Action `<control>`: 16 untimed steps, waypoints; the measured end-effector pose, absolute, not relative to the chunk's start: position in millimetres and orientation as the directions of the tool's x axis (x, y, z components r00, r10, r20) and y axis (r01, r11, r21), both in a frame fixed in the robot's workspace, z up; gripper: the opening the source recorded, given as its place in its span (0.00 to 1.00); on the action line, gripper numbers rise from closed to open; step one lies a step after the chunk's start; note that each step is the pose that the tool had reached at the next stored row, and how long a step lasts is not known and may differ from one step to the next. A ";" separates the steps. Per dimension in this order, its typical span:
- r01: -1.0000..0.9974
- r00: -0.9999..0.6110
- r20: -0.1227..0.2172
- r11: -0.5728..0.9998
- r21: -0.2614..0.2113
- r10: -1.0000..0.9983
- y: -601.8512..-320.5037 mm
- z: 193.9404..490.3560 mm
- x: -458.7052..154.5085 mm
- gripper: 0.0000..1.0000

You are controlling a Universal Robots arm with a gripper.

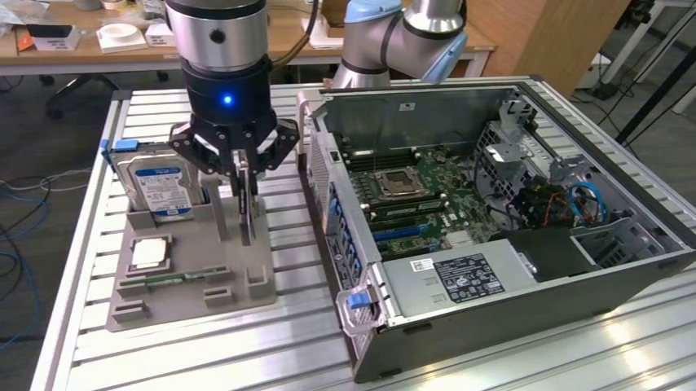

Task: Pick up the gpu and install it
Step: 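Pick up the gpu and move the gpu toward the slot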

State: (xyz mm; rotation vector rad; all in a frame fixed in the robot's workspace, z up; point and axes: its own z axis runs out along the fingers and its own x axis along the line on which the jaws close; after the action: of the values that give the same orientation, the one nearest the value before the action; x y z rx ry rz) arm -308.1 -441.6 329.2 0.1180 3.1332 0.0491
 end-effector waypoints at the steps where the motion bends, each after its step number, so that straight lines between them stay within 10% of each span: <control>1: 0.075 -0.997 -0.005 0.997 0.032 0.075 -441.6 329.7 -308.1 0.26; 16: 0.075 -0.997 -0.005 0.997 0.032 0.075 -441.6 337.9 -308.1 0.26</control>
State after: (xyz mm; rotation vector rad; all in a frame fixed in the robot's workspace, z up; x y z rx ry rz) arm -308.1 -441.6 337.9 0.1179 3.1331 0.0493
